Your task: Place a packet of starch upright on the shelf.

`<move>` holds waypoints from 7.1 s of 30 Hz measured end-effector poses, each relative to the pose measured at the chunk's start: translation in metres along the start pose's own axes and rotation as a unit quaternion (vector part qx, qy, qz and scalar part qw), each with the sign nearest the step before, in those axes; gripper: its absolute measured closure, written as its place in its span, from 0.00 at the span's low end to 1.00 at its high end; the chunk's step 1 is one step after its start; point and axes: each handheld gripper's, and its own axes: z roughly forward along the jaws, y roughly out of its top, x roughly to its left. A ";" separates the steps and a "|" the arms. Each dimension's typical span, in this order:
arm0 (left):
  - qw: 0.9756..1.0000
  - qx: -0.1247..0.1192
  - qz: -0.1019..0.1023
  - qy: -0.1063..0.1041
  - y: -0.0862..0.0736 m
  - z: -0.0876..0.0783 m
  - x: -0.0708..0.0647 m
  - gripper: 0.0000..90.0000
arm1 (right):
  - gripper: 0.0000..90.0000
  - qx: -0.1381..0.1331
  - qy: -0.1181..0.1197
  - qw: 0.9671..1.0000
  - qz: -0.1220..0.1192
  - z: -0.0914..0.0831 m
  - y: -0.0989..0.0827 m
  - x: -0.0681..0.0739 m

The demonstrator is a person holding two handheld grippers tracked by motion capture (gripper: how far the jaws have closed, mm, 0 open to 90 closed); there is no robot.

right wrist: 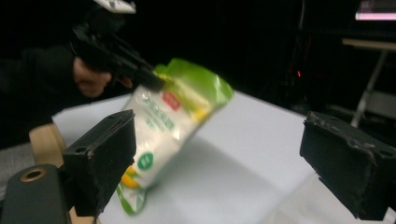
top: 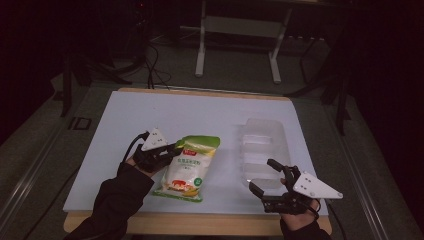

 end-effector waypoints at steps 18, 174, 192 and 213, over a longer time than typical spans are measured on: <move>0.995 -0.076 -0.005 -0.063 0.029 -0.026 -0.026 0.90 | 0.15 0.045 -0.001 0.999 0.010 0.015 0.008 -0.017; 0.986 -0.130 -0.061 -0.082 -0.094 -0.005 -0.013 0.02 | 0.32 0.167 -0.125 0.969 0.129 0.035 0.017 -0.188; 0.987 -0.124 -0.063 -0.083 -0.095 -0.005 -0.014 0.02 | 0.20 0.128 -0.049 0.983 0.120 0.031 0.022 -0.132; 0.987 -0.120 -0.064 -0.086 -0.097 -0.005 -0.014 0.02 | 0.19 0.113 -0.024 0.992 0.054 0.043 0.018 -0.068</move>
